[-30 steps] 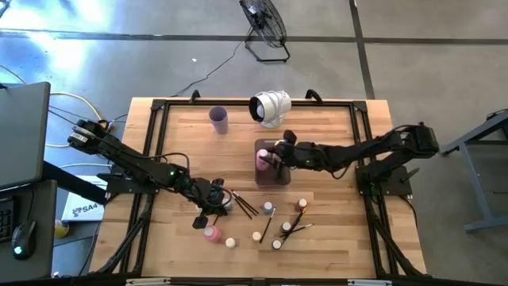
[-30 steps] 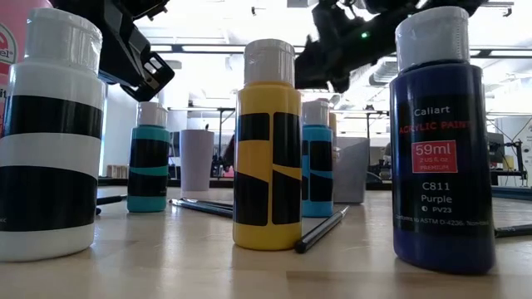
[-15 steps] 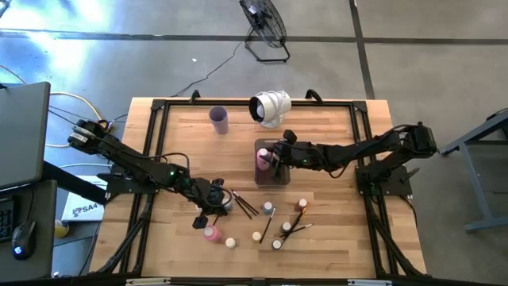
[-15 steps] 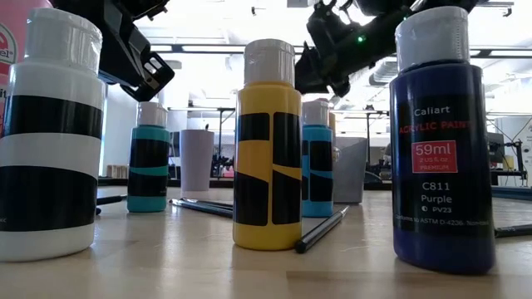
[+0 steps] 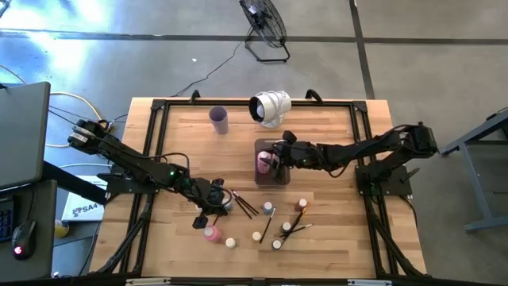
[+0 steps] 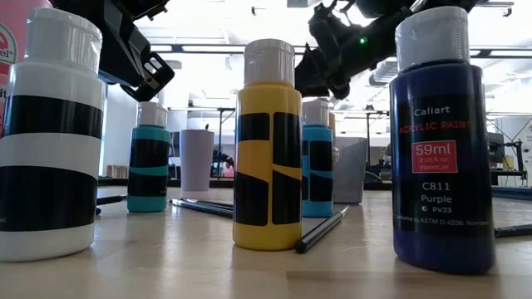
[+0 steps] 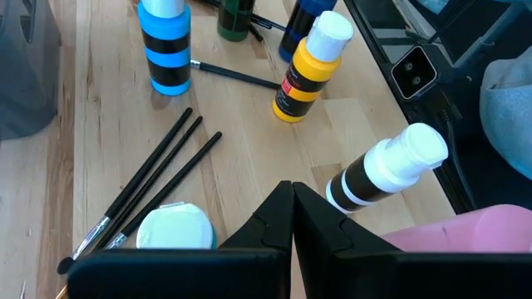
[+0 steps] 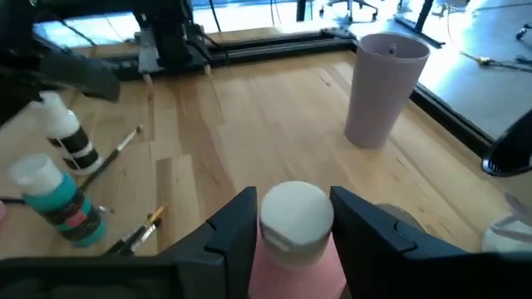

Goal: Pick & Place Paint Supplies
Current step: Put the top pink paint bottle into the black bin

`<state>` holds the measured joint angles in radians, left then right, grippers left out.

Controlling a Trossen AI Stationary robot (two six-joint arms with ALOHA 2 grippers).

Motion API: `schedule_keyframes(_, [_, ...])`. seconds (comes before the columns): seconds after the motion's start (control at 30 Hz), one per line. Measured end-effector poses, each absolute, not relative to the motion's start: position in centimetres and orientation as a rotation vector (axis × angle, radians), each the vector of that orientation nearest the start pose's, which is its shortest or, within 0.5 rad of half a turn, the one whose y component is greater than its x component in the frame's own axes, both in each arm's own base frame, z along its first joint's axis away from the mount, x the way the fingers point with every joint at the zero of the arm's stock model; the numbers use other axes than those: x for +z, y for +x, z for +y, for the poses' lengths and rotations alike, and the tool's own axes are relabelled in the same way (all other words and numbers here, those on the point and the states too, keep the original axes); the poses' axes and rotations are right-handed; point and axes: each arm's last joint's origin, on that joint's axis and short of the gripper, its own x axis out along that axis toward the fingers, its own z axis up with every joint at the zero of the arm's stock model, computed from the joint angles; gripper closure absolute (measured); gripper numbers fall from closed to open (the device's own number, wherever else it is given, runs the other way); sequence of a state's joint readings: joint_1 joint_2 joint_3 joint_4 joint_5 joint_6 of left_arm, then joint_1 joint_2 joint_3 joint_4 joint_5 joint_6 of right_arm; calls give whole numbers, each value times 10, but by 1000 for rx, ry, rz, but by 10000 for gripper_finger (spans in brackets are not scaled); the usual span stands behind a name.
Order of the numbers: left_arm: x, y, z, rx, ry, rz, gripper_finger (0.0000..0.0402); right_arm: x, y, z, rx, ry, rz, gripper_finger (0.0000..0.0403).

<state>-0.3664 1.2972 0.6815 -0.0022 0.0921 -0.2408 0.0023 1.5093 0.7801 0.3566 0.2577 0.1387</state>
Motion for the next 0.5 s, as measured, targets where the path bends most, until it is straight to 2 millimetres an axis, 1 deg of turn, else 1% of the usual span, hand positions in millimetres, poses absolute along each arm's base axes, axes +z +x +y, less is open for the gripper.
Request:
schedule_keyframes(0.2, [209,244,-96,-367,-144,667,396,214,316,-4,-267,83,353,239])
schedule_keyframes(0.3, [209,244,-96,-367,-144,667,396,219,313,-1,-255,58,344,237])
schedule_keyframes(0.37, [209,244,-96,-367,-144,666,396,227,310,2,-244,38,322,239])
schedule_keyframes(0.5, [210,244,-97,-368,-144,663,396,249,299,8,-216,13,249,242])
